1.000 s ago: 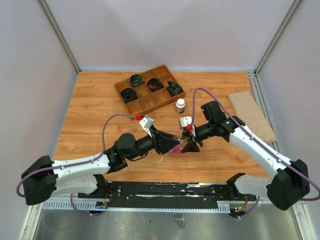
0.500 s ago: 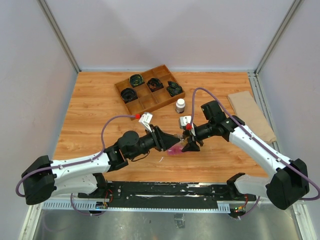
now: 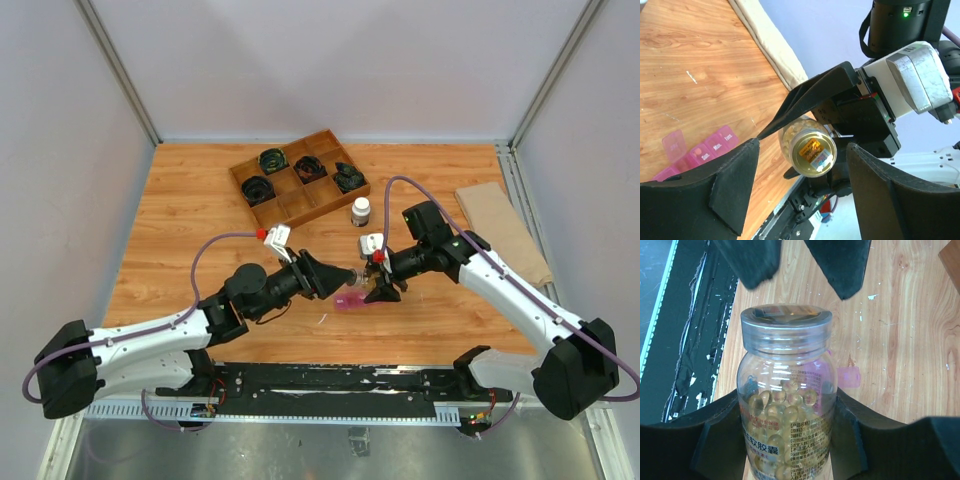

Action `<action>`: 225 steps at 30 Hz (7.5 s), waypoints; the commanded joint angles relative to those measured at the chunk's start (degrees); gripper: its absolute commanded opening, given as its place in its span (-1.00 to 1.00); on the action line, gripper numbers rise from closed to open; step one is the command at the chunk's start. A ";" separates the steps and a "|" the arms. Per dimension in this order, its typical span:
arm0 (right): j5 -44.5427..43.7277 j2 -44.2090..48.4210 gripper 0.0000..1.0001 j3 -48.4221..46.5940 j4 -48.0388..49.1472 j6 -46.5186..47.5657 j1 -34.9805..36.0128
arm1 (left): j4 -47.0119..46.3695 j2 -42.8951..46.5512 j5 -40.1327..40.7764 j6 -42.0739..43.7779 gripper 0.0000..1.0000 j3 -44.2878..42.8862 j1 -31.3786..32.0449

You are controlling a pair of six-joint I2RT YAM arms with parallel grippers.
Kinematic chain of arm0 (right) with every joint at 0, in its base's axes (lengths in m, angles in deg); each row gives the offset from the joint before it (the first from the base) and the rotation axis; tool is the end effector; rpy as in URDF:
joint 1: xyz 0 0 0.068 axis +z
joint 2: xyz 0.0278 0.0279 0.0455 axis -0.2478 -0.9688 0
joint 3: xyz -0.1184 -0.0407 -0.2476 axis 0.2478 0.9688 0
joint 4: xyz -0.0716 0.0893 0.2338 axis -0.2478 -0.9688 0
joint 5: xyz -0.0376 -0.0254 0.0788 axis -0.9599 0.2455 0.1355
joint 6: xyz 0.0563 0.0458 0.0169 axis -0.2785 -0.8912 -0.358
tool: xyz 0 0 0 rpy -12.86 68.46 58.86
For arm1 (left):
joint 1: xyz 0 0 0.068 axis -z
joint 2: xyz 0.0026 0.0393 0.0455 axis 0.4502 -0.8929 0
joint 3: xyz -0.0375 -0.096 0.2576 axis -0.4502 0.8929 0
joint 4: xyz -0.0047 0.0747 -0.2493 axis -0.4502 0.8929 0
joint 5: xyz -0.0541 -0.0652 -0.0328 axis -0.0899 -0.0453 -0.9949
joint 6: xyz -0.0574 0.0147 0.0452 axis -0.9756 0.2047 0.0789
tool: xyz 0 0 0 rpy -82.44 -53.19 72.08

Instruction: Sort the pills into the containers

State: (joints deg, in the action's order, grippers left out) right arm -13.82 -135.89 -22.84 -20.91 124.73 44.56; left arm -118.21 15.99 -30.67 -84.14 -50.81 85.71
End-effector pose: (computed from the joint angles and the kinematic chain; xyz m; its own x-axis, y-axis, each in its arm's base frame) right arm 0.1832 0.1659 0.2705 0.0877 -0.4430 -0.8922 -0.9906 -0.1335 -0.0311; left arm 0.1373 -0.2115 0.2670 -0.6111 -0.4814 -0.6283 0.4829 0.4023 -0.7778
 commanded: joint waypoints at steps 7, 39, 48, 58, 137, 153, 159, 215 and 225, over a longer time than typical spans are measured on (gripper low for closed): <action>1.93 1.10 -0.99 -2.22 -2.63 3.08 -0.69 | -5.15 14.01 -1.58 18.39 0.89 8.63 -0.16; 3.44 1.29 -0.99 -2.78 -5.66 6.65 -0.81 | -7.99 -1.80 -30.99 71.67 0.98 -0.48 -2.71; 3.71 1.56 -0.99 -2.86 -6.02 6.88 -0.80 | -3.87 -4.65 -31.89 73.34 0.64 -3.66 -3.06; 3.84 1.37 -0.99 -2.74 -6.11 7.05 -0.80 | -3.97 -5.88 -34.04 71.86 0.29 -4.72 -3.17; 4.15 -0.76 -0.99 -4.27 -11.56 12.29 -0.84 | -2.50 7.84 -25.62 70.72 0.99 3.28 1.29; 4.23 -1.21 -0.99 -4.34 -12.24 13.23 -0.82 | -4.06 -2.32 -32.06 67.54 0.75 -2.81 -2.40; 4.37 -1.29 -0.99 -4.52 -12.62 13.45 -0.77 | -5.84 -3.76 -31.44 64.92 0.51 -3.26 -2.41; -0.47 -2.01 -0.99 -4.36 -7.33 5.28 -0.78 | 20.60 -4.57 4.49 -5.59 -0.99 -12.13 -0.21; 0.01 -1.72 -0.99 -4.28 -7.34 5.50 -0.84 | 12.00 -0.55 3.89 1.00 -0.13 -8.18 -0.05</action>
State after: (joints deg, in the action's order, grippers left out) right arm -13.97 -138.58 -26.16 -26.46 128.49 44.17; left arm -102.45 12.03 -32.33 -86.79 -61.56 86.59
